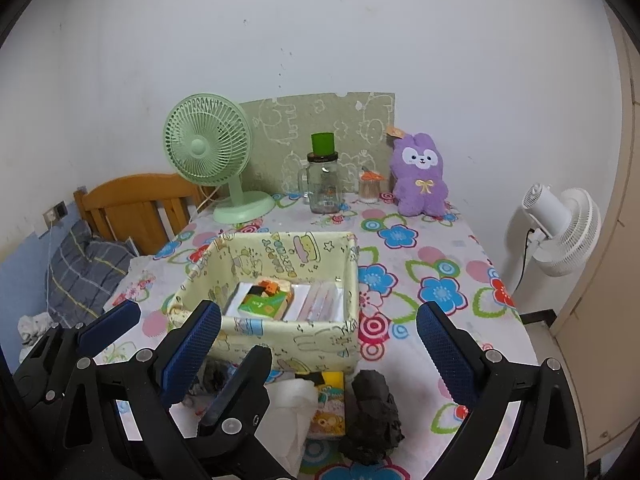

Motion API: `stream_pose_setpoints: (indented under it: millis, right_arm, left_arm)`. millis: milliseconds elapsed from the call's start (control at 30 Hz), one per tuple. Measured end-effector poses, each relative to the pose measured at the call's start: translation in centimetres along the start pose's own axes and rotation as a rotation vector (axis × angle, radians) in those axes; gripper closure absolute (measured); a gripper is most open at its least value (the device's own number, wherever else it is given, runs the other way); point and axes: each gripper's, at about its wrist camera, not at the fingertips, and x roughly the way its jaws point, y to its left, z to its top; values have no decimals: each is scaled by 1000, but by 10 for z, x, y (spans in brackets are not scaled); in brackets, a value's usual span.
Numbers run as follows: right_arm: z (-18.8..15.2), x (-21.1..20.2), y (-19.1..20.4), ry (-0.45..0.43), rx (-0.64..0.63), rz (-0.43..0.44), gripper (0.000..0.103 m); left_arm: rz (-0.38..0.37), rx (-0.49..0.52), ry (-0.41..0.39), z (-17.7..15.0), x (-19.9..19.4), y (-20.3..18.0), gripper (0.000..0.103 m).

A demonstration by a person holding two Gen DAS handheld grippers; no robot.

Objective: Organize soft objects
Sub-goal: 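Withdraw both grippers from the box back toward the remaining pile, then grasp the white cloth with the left gripper while the right gripper grasps the black bag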

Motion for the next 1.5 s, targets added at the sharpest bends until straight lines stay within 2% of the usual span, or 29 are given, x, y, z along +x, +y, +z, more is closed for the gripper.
stream_pose_setpoints:
  millis: [200,533,667,1033,1167,1400,1467,1500]
  right_arm:
    - [-12,-4,-5,-6,10,6,3]
    - [-38,-13,-9,-7,6,-32,3]
    - [-49,-7,-12,22,23,-43,3]
    - [-69,8,-21,70,50,-14,3]
    - [-76,16,-24,100,61,-9,3]
    - [-81,35,-33,150,89,7,3]
    - [-82,38,-35,153,94,10,3]
    - [-82,41,-36,159,100,23,3]
  left_arm:
    - [-18,7,2,-10,-2,-5,2]
    - [-35,21,-14,-33,-5,-14,2]
    - [-45,20,31,-41,3,-15,2]
    - [-47,20,85,-60,19,-18,2]
    - [12,6,123,-65,33,-14,8]
    - [5,2,162,-70,47,-16,14]
    - [2,0,171,-71,51,-17,18]
    - [-1,-3,177,-71,53,-17,23]
